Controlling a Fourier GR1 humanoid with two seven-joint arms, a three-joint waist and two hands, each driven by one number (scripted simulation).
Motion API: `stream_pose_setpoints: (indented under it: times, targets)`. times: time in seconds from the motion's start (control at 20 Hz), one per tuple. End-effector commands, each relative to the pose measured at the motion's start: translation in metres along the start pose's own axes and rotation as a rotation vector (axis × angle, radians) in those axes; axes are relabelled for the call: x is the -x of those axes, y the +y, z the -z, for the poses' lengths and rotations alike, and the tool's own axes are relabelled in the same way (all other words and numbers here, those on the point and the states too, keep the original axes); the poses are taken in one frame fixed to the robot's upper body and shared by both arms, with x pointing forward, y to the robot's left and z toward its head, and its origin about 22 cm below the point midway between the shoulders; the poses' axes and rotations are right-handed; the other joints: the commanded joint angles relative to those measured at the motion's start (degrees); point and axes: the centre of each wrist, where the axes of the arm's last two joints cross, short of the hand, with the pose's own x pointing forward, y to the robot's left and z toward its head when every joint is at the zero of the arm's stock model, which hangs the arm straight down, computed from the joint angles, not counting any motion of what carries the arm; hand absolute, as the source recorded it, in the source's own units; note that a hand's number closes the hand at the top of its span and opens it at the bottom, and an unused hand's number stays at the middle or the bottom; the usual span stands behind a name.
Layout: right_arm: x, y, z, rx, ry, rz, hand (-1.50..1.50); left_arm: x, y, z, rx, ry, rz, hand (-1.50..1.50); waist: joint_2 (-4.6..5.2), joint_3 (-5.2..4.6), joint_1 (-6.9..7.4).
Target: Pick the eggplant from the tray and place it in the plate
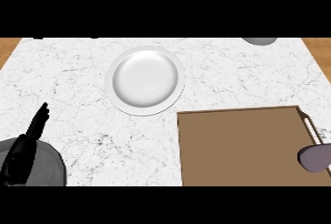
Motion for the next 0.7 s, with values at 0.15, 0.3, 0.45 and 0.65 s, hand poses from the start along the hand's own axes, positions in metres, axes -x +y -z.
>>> stream_pose_setpoints:
  times: [0.15,0.3,0.45,0.65]
  targets:
    - [-0.006,-0.019,0.005,-0.106,0.254,-0.277,-1.50,0.006,-0.004,-0.004,0.014,-0.017,0.015,0.00,0.32,-0.12,0.83]
    - [-0.033,-0.026,0.006,-0.136,0.342,-0.375,-1.50,0.007,-0.001,-0.004,0.015,-0.012,0.018,0.00,0.22,-0.10,0.71]
    - [-0.056,-0.037,0.000,-0.175,0.426,-0.491,-1.50,-0.001,0.000,0.000,-0.002,-0.015,0.004,0.00,-0.01,0.20,0.07]
    - [-0.093,-0.040,-0.011,-0.253,0.543,-0.568,-1.50,0.008,0.006,0.002,-0.009,-0.005,0.018,0.00,0.20,0.39,0.20]
